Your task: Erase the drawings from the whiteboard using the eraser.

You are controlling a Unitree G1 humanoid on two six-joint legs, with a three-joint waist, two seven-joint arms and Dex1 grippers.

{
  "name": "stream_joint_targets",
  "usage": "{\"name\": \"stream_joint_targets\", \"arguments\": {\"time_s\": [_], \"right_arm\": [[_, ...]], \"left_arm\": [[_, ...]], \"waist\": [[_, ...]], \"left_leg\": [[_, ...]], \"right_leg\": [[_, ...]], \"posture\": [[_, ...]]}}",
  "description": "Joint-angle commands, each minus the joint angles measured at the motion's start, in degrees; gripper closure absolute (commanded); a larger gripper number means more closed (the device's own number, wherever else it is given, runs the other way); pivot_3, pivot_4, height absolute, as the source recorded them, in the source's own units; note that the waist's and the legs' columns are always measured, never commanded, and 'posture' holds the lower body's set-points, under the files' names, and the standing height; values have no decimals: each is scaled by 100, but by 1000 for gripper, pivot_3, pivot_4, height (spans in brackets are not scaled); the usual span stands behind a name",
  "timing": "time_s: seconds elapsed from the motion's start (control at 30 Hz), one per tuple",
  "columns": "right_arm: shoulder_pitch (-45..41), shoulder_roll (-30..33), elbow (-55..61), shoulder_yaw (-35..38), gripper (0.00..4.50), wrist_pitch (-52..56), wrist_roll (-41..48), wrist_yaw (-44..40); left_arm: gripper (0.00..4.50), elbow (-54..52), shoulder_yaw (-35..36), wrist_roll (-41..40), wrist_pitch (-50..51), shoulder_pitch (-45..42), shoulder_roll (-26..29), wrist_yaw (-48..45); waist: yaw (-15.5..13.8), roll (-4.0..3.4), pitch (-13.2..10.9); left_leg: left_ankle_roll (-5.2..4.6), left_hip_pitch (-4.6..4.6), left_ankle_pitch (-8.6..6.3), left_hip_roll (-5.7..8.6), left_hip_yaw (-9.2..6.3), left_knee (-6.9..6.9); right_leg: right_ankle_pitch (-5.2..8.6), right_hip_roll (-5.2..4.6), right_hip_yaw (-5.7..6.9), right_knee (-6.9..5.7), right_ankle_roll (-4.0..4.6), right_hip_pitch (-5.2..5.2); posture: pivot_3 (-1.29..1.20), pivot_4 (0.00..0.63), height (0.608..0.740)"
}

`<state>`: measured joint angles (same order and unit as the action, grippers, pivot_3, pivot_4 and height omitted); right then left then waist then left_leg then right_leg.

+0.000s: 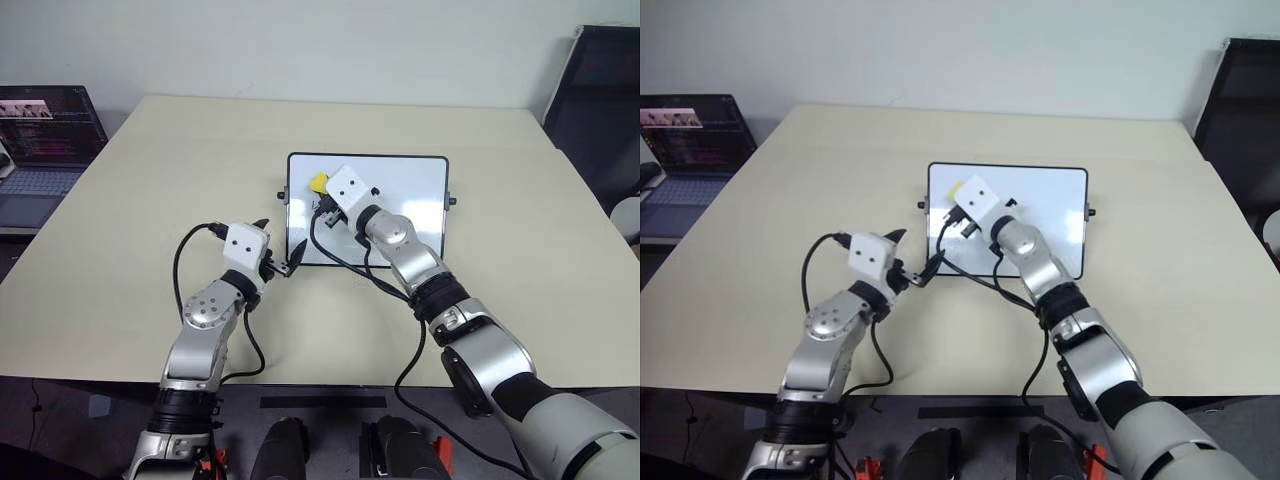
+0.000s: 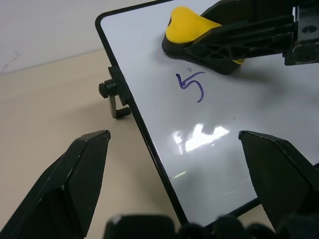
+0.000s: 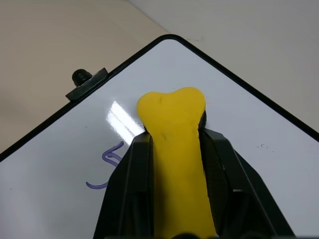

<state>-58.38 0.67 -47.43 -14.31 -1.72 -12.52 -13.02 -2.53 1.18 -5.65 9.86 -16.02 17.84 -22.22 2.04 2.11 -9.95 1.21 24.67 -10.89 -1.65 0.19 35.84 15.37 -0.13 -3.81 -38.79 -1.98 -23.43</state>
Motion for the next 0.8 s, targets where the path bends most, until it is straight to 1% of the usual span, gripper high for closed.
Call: {"name": "stream_joint_targets", "arguments": {"time_s": [0.03, 0.2, 0.3, 0.47, 0.57, 0.67, 0.8], "right_arm": [[-57, -68, -61, -144, 3485, 68, -214, 102], [256, -65, 193, -321, 3485, 223, -350, -95], [599, 15, 522, -504, 3485, 347, -469, -282], [1226, 225, 1180, -887, 3485, 697, -685, -782], [1440, 349, 1484, -982, 3485, 880, -691, -1022], [1458, 359, 1641, -829, 3485, 884, -591, -963], [993, 154, 1452, -230, 3485, 399, -202, -356]], "left_arm": [[0, -417, 73, -27, 102, -51, 60, 49], [0, -632, 133, -21, 205, 93, 100, 67], [0, -699, 182, -18, 230, 179, 122, 94], [0, -695, 293, -34, 196, 295, 190, 88], [0, -677, 321, -33, 164, 353, 208, 78], [0, -657, 332, -34, 137, 388, 218, 75], [0, -565, 313, -21, 76, 366, 192, 69]], "waist": [[5, 0, 0], [26, 0, 1], [30, 1, 2], [27, 2, 3], [29, 2, 3], [26, 2, 3], [21, 0, 1]], "left_leg": [[0, -2, 0, 0, -1, 1], [0, -8, 1, -1, -1, 4], [0, -11, 1, -2, -3, 4], [0, -28, 1, -2, -6, 5], [-1, -37, 3, -4, -6, 8], [-3, -42, 4, -4, -6, 11], [-3, -41, 5, -5, -5, 11]], "right_leg": [[0, 0, -1, -3, 0, 0], [1, 2, -2, -8, 2, 3], [1, 2, -4, -8, 2, 5], [4, 2, -6, -9, 4, 20], [4, 2, -9, -10, 4, 25], [4, 2, -10, -14, 5, 26], [3, 2, -10, -15, 6, 25]], "posture": [[0, 150, 740], [0, 150, 740], [0, 150, 740], [0, 150, 740], [0, 150, 740], [0, 150, 740], [0, 150, 740]]}}
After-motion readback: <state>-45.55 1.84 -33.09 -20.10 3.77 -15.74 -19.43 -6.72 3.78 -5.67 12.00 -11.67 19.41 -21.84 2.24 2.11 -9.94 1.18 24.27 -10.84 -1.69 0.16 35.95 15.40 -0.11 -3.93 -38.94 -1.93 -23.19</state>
